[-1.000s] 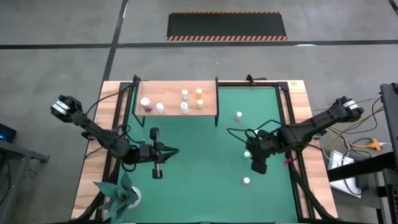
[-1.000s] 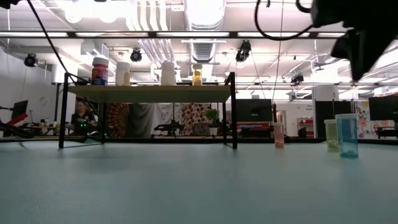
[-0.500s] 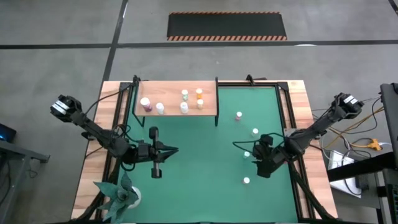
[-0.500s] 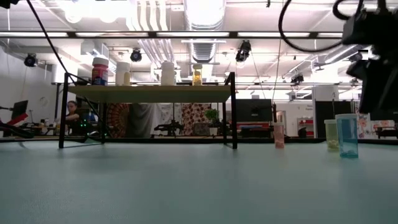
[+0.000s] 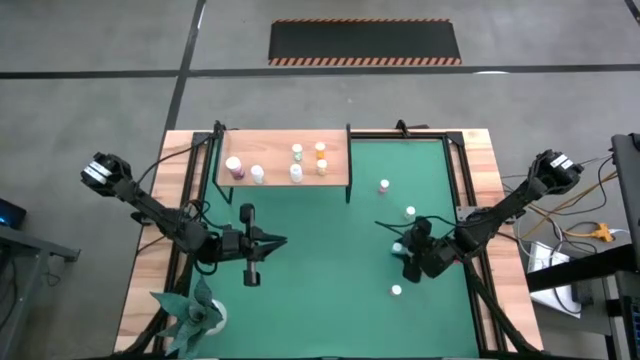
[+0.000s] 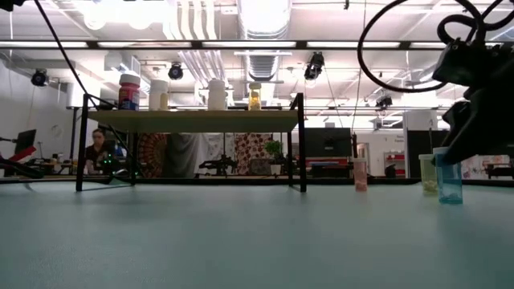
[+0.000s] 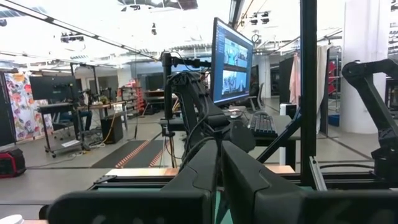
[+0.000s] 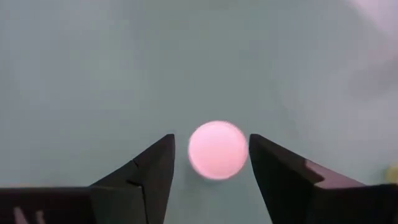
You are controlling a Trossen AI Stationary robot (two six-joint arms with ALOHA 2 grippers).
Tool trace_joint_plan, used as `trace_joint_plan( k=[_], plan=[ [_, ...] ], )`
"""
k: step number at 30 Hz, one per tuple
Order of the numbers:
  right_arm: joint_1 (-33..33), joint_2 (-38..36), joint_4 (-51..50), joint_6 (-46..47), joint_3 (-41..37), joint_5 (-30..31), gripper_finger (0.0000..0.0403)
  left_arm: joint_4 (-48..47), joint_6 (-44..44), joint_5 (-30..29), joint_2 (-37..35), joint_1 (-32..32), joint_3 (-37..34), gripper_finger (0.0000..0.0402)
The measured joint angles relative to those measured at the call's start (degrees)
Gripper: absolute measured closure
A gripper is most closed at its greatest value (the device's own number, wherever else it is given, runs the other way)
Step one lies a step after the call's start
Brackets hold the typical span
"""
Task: Pick and place medicine bottles onto shelf by color
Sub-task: Put the blue pill bottle on the shelf
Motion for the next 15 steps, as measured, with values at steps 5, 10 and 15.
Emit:
trace_joint_plan(
  k=[5, 10, 15],
  plan=[
    [0.08, 0.43, 0.16, -0.19, -0.07, 0.96, 0.0258, 0.03, 0.00, -0.01, 0.00, 0.00, 0.00, 0.0395],
    [0.10, 0.43, 0.68, -0.58, 0.01, 0.89, 0.0307, 0.06, 0.00, -0.01, 0.00, 0.00, 0.00, 0.0395],
    [-0.26, 0.95, 5.92, -3.72, 2.18, 0.83, 0.0304, 0.08, 0.00, -0.01, 0.00, 0.01, 0.00, 0.0395]
  ],
)
